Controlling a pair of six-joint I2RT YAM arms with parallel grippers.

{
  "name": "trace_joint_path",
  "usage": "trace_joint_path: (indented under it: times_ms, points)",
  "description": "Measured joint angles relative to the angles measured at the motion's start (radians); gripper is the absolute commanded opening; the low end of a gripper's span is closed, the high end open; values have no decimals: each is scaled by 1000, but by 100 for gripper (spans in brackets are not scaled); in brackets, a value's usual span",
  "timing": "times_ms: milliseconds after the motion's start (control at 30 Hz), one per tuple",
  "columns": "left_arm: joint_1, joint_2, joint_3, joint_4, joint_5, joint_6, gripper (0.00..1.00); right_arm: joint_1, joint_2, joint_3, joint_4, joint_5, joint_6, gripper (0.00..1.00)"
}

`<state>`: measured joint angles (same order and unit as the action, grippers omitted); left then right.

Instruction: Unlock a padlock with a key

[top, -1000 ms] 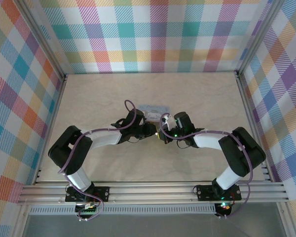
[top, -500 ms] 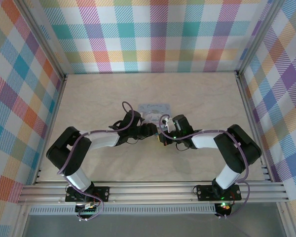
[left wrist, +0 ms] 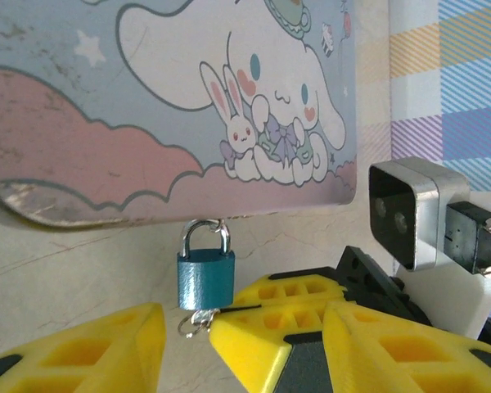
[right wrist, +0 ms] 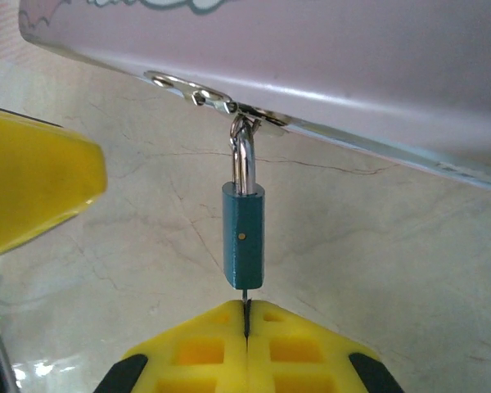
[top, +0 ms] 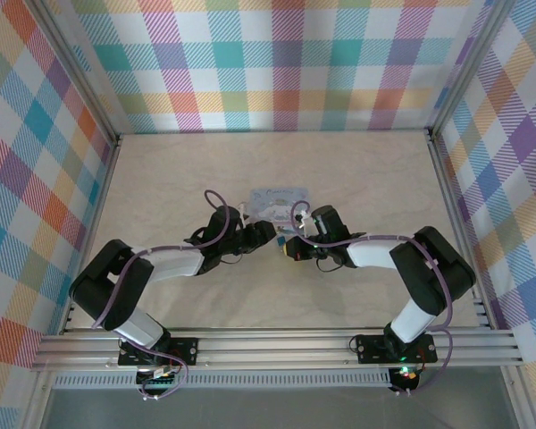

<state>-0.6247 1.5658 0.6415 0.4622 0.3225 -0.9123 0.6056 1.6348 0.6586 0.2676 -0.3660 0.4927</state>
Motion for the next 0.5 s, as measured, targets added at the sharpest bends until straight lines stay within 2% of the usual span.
trace_joint_path:
  times_ms: [167,500]
  points:
    - [-1,35,-11,63,18,-37,51,0,-7,27,-37,-16,50,0]
    - [-9,46,-13,68,21,-65,53,0,-7,49,-64,-23,92,0]
